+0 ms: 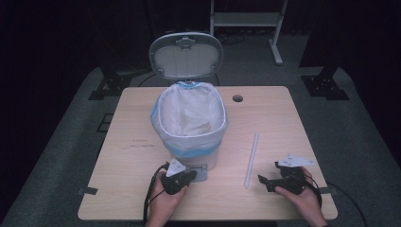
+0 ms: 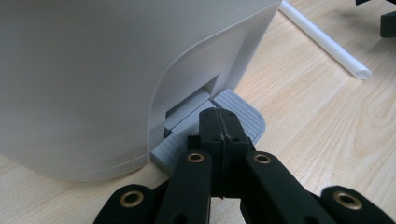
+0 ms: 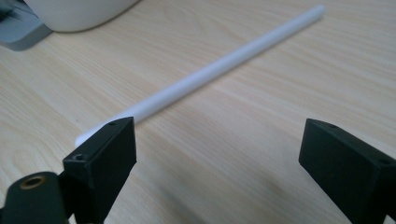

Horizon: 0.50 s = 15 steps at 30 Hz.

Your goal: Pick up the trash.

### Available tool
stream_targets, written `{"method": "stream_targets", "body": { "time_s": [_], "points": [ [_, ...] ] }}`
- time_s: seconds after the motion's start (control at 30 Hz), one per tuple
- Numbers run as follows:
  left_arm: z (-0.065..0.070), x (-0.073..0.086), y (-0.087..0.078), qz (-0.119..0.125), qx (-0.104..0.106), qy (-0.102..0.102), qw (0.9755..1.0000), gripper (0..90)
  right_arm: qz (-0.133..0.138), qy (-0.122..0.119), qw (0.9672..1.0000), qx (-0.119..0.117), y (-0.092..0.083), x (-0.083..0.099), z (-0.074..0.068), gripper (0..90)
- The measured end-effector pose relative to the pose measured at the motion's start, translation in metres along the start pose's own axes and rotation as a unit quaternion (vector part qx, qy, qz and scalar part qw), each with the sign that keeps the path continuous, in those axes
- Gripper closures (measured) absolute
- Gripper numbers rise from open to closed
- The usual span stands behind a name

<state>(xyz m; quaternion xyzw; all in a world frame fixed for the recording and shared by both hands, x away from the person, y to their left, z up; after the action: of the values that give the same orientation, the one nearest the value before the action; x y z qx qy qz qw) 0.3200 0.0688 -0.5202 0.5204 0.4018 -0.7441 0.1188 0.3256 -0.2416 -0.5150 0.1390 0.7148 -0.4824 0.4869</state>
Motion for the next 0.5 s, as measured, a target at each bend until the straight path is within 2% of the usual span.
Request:
{"method": "stream_targets", "body": {
  "time_s": [0.2, 0.33, 0.5],
  "points": [
    [0.0, 0.0, 0.0, 0.002, 0.001, -0.002, 1.0, 90.0, 0.01, -0.006, 0.9999, -0.009, 0.003, -0.01, -0.008, 10.0],
    [0.0, 0.0, 0.0, 0.001, 0.001, -0.002, 1.0, 90.0, 0.015, 0.003, 0.9997, -0.018, 0.006, -0.015, -0.012, 10.1],
    [0.0, 0.0, 0.0, 0.001, 0.002, -0.003, 1.0, 90.0, 0.013, -0.007, 0.9997, -0.02, 0.012, -0.019, -0.017, 10.1]
  ]
}}
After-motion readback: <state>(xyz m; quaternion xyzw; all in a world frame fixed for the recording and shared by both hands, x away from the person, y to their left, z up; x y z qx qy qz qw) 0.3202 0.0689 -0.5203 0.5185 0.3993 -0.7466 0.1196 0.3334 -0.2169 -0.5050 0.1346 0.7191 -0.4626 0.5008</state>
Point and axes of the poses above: each handheld gripper's, and its own axes: y roughly forward along the jaws, x roughly out of its underside, z roughly to its right, the point moved 7 cm from there along y, roughly forward along the jaws, and after that the axes turned 6 degrees about z, right-handed, at the moved point
